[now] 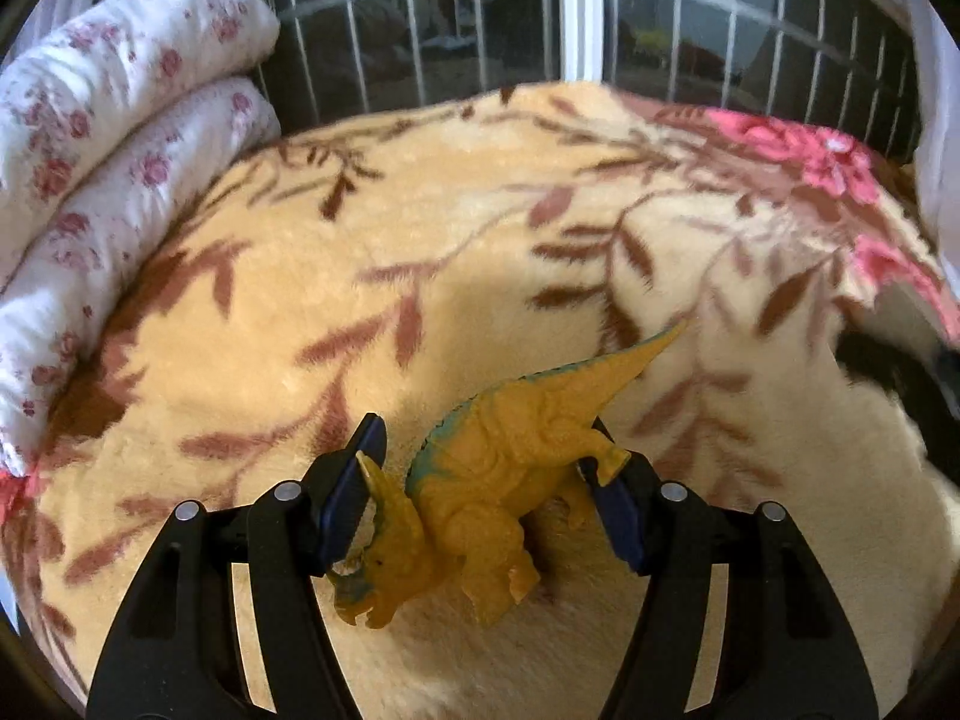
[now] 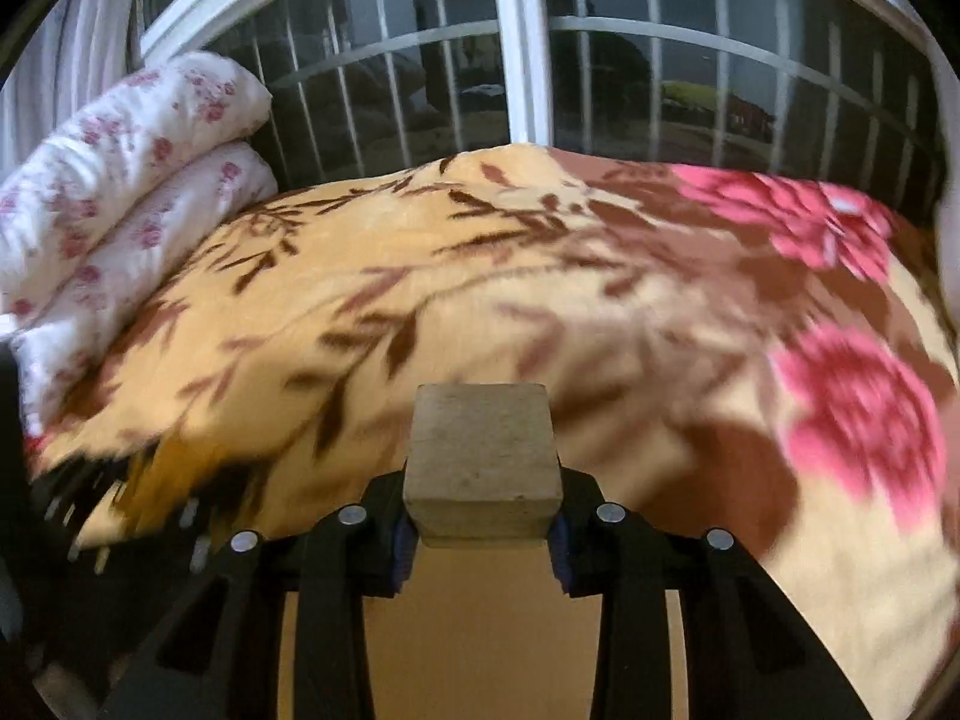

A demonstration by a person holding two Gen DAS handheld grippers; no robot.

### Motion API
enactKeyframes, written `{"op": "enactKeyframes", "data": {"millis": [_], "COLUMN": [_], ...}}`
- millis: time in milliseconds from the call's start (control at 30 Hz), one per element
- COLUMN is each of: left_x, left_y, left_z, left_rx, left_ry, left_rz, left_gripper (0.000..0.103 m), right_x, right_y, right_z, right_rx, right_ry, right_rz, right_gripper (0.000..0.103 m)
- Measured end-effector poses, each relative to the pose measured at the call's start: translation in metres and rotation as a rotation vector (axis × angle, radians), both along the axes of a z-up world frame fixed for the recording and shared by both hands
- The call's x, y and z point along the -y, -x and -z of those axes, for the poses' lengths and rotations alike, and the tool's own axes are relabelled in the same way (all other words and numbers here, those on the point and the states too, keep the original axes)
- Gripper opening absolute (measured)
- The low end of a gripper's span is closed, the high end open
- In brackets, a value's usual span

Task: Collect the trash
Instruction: 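Grasp the wooden block with the right tool while the left holds the dinosaur, then carry the dinosaur and block down into the orange bin and release both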

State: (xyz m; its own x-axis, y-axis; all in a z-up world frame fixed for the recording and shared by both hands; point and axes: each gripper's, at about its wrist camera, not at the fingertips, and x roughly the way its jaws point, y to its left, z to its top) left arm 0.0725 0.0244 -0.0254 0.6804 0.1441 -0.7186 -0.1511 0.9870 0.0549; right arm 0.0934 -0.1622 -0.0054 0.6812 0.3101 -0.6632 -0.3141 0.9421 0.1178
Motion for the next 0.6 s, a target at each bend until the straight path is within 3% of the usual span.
{"op": "enactKeyframes", "data": {"millis": [167,367,467,600], "left_x": [0.024,0.064,0.075,0.090], "left_y": [0.044,0.119,0.159,0.207], "left_z": [-0.023,-0.023,-0.020,-0.006], "left_rx": [0.074,0.100,0.094,0.052], "left_ry": [0.021,-0.017,-0.013,-0.028], "left_rz": [0.046,0.113,0.150,0.221], "left_gripper": [0.064,0.064,0.064,0.064], "right_x": [0.015,0.043,0.059,0.078], "right_y": [0.082,0.158,0.195,0.242], "right_z": [-0.004,0.002,0.001,0.009], "right_rx": [0.080,0.100,0.114,0.068], "right_ry": [0.028,-0.031,-0.052,-0.045], "right_rz": [0.011,0.011,-0.005,-0.065], "right_gripper": [0.034,0.034,0.034,0.034]}}
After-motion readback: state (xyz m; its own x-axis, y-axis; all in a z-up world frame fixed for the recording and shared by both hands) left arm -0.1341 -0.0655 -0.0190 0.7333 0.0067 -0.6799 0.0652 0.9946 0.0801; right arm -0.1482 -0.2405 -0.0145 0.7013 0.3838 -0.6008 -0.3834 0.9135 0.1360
